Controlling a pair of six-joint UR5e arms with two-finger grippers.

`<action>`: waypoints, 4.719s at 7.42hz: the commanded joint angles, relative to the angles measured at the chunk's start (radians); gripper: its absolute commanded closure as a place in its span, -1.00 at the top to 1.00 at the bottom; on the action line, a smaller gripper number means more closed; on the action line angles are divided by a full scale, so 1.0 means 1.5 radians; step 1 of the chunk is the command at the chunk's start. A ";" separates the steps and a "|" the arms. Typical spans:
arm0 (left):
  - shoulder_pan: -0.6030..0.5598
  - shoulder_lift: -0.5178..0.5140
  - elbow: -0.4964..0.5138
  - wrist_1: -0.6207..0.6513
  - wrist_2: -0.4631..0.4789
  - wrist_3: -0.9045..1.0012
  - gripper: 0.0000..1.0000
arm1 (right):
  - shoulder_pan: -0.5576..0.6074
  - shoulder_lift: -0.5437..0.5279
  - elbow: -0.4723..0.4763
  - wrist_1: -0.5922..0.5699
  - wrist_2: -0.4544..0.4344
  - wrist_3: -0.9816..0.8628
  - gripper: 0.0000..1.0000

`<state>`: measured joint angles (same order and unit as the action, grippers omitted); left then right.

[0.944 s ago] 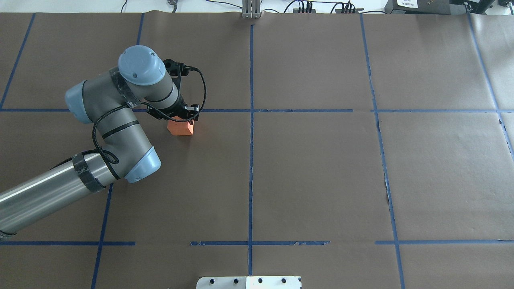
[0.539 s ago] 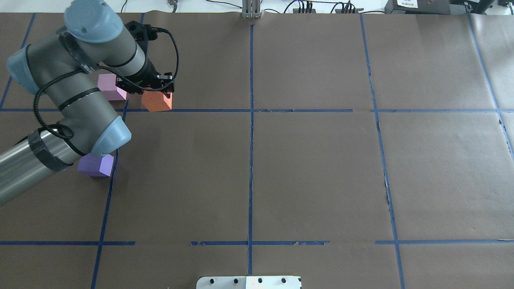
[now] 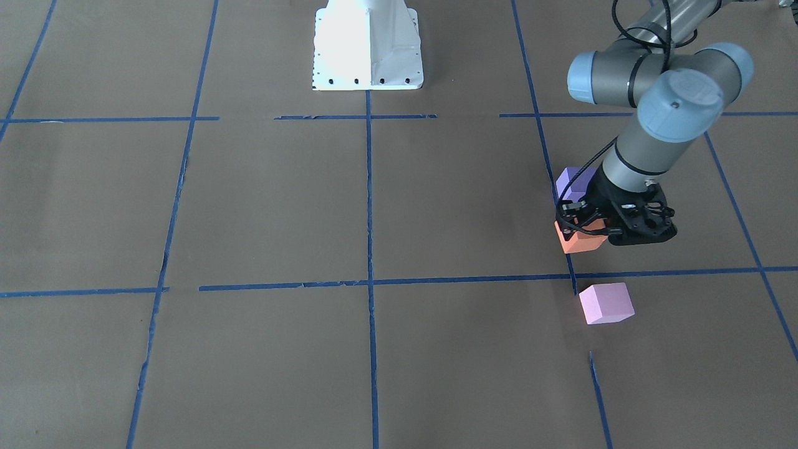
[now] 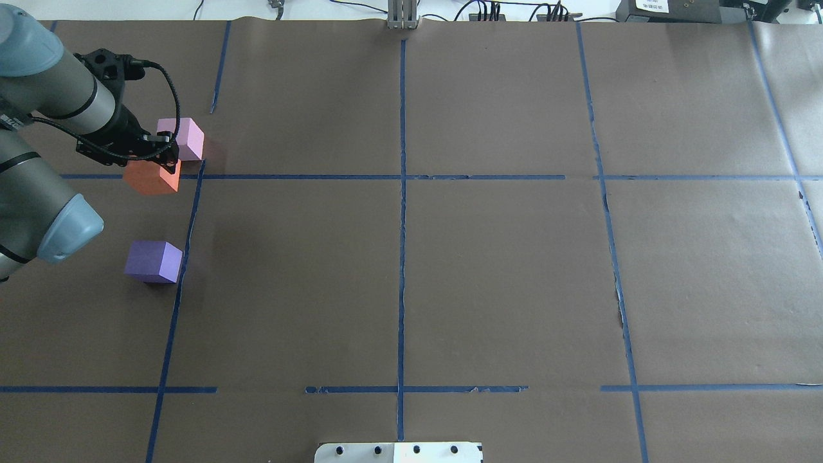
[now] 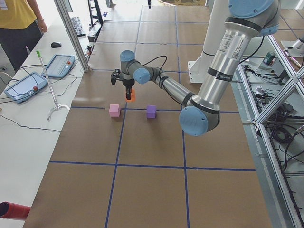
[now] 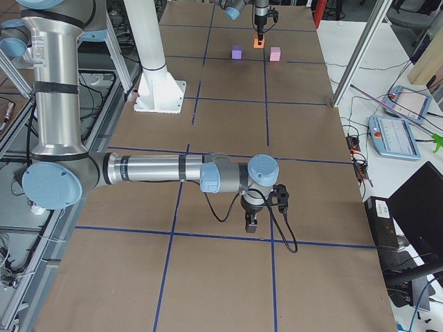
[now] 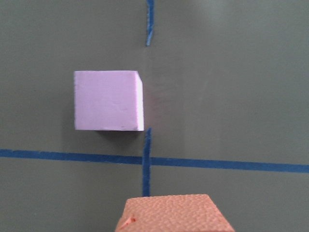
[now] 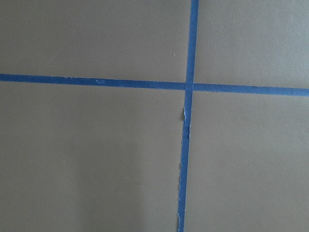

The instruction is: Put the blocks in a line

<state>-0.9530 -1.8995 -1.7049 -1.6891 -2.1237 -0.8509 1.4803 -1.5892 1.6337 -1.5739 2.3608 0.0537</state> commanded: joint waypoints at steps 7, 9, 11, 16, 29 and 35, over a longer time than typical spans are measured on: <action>0.028 0.000 0.153 -0.195 -0.004 -0.014 -0.72 | 0.000 0.000 0.000 0.000 0.000 0.000 1.00; 0.038 0.000 0.157 -0.196 -0.004 -0.014 -0.71 | 0.000 0.000 0.000 0.000 0.000 0.000 1.00; 0.041 0.000 0.158 -0.196 -0.004 -0.014 -0.60 | 0.000 0.000 0.000 0.000 0.000 0.000 1.00; 0.041 0.004 0.163 -0.200 -0.003 -0.014 1.00 | 0.000 0.000 0.000 0.000 0.000 0.000 1.00; -0.462 0.064 0.119 0.101 -0.112 0.646 0.99 | 0.000 0.000 0.000 0.000 0.000 0.000 1.00; -0.466 0.132 0.106 0.100 -0.114 0.639 1.00 | 0.000 0.000 0.000 0.000 0.000 0.000 1.00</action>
<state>-1.6517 -1.7060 -1.5392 -1.5408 -2.2946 0.1079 1.4803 -1.5892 1.6337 -1.5739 2.3608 0.0537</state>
